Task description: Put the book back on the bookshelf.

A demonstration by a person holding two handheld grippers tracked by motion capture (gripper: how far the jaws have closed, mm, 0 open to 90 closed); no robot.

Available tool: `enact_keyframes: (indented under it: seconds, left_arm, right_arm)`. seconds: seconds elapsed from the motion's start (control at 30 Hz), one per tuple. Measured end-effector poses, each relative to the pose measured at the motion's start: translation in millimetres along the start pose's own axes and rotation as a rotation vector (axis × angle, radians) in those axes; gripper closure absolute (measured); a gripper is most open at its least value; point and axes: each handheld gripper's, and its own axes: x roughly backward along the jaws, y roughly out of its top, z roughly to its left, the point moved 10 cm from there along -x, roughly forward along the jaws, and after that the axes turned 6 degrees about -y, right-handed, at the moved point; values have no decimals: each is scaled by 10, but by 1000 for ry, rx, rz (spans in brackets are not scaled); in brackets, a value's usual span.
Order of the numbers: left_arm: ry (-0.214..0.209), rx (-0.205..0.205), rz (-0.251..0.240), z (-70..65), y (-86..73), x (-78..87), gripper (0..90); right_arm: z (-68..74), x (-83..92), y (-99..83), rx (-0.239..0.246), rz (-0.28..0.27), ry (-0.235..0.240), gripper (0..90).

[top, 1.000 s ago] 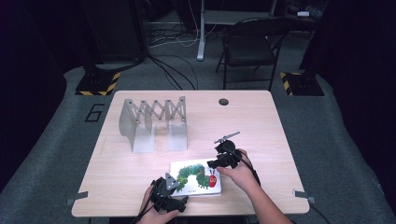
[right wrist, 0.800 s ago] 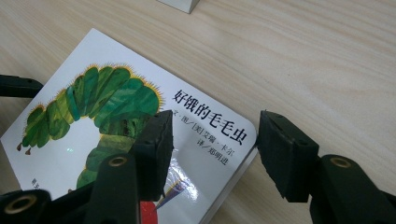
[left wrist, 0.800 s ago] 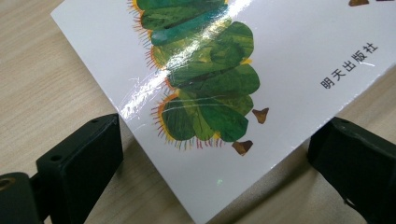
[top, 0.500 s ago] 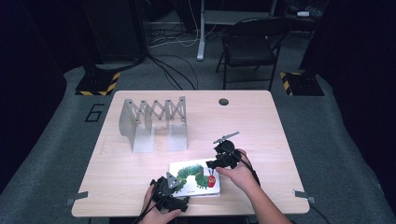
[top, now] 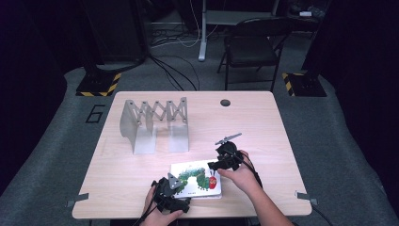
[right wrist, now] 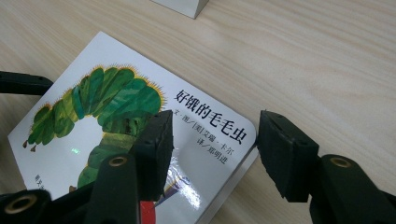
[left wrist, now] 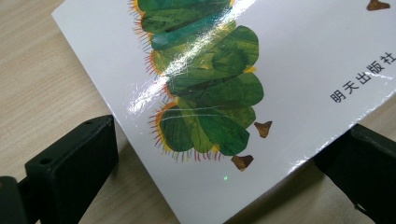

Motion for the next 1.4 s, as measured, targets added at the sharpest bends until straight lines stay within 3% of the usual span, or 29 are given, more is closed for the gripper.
enact_keyframes:
  seconds: [0.27,0.5,0.73,0.9,1.27,1.4]
  left_arm:
    - [6,-1,11,9,16,-6,0]
    - [69,-77,-14,-9,62,10,0]
    - [68,-81,-1,-6,67,10,0]
    - [65,-94,1,-10,82,4,0]
    - [70,-123,2,-11,102,4,5]
    - [76,-163,-1,-28,119,12,14]
  right_arm:
    - [3,1,13,3,-8,-16,456]
    - [16,5,4,9,1,-8,466]
    - [12,4,3,15,5,-10,466]
    - [32,1,7,-14,8,-16,466]
    - [15,7,10,1,1,-8,467]
    - [15,3,5,3,6,-11,467]
